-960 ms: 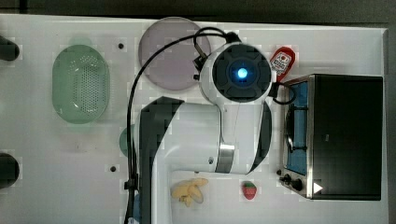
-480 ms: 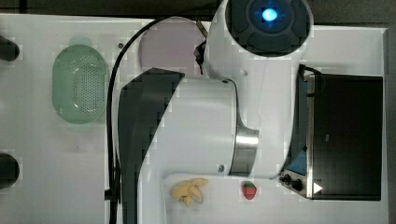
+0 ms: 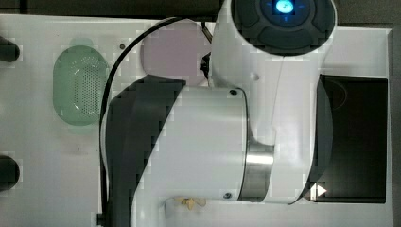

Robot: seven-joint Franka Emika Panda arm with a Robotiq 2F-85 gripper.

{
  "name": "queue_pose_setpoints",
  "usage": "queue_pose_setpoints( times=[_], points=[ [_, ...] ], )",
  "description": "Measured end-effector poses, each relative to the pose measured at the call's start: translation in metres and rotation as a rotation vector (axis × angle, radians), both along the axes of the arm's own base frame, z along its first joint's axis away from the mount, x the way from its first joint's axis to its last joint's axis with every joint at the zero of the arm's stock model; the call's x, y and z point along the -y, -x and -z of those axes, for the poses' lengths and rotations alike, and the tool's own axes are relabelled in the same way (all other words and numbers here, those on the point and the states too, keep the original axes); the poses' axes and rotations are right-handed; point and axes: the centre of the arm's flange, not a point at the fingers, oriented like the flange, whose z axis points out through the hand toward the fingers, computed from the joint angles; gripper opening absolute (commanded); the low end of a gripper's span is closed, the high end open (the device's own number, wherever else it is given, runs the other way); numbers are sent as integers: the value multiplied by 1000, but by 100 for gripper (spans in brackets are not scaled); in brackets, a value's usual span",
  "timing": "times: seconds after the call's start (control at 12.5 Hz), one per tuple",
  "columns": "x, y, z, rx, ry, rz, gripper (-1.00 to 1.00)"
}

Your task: Pick Ketchup from oven and place it on table.

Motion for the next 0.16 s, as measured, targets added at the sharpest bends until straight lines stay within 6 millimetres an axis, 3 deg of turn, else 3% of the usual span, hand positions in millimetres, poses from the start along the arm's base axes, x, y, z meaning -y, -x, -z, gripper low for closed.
queue_pose_setpoints(
  times=[0.16],
  points=[
    [6,-5,10,-13,2,11,100]
  ],
)
